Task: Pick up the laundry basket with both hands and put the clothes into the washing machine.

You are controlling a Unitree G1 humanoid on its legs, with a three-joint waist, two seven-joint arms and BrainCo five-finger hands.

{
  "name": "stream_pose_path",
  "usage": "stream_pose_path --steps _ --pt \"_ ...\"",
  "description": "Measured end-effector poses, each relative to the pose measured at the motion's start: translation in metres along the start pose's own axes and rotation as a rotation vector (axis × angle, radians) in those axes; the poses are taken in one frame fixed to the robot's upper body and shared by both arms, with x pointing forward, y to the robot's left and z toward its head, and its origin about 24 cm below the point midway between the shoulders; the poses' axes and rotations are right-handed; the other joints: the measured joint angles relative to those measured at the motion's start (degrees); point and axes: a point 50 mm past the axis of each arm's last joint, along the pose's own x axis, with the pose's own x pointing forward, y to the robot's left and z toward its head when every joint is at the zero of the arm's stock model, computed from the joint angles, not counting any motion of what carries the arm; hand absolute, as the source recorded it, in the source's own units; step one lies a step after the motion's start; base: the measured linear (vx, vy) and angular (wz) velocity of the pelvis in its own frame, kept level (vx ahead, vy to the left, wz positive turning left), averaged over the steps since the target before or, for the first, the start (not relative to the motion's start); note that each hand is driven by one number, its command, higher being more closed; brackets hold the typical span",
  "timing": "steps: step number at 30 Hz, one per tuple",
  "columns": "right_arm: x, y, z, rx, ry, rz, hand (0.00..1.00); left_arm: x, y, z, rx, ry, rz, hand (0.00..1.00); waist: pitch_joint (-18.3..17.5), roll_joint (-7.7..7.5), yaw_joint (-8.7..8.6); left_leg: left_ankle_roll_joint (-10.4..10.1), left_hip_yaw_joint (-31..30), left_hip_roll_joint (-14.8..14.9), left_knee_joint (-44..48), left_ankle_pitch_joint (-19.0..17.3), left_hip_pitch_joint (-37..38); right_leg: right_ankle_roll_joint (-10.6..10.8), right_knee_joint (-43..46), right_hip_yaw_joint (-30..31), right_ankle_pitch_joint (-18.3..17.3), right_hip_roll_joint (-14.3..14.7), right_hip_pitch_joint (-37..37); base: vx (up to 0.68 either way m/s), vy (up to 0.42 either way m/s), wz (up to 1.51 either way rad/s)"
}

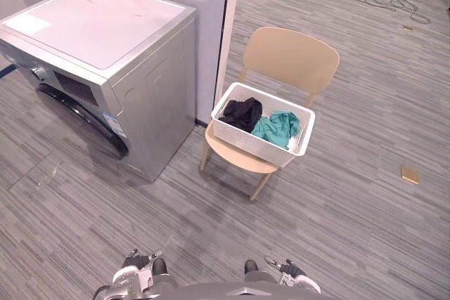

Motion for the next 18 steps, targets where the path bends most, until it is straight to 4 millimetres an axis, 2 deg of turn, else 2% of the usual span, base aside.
stream_pose_path --steps 5,6,11,18 --pt "0.000 -0.001 -0.006 0.021 0.025 -0.003 0.00 0.000 0.000 -0.005 -0.006 0.023 0.001 0.00 -1.08 -0.10 0.11 -0.34 0.51 0.06 -0.01 -0.66 0.99 -0.05 -0.91 0.27 0.03 0.00 0.95 0.00 0.000 -0.04" --pt "0.000 -0.001 -0.011 0.031 0.056 -0.005 0.00 -0.001 0.001 -0.013 -0.020 0.053 0.007 0.00 -3.42 0.12 0.16 -0.80 0.68 0.14 -0.02 -1.86 2.22 -0.41 -2.66 -0.05 0.25 0.00 3.14 0.00 0.000 0.00" --pt "0.000 -0.003 -0.013 0.041 0.060 -0.011 0.00 -0.001 0.002 -0.014 -0.029 0.056 0.011 0.00 -3.50 -0.04 0.06 -0.79 0.88 0.22 -0.02 -1.99 2.20 -0.40 -2.79 -0.03 0.25 0.01 3.06 0.00 0.000 0.00" --pt "-0.002 -0.020 -0.029 0.121 0.118 -0.045 0.00 0.000 0.015 -0.020 -0.085 0.093 0.036 0.00 -4.33 -0.99 -0.37 -1.17 1.56 0.60 -0.01 -2.40 2.11 0.59 -3.91 -0.46 0.82 0.02 3.13 0.00 0.000 -0.03"
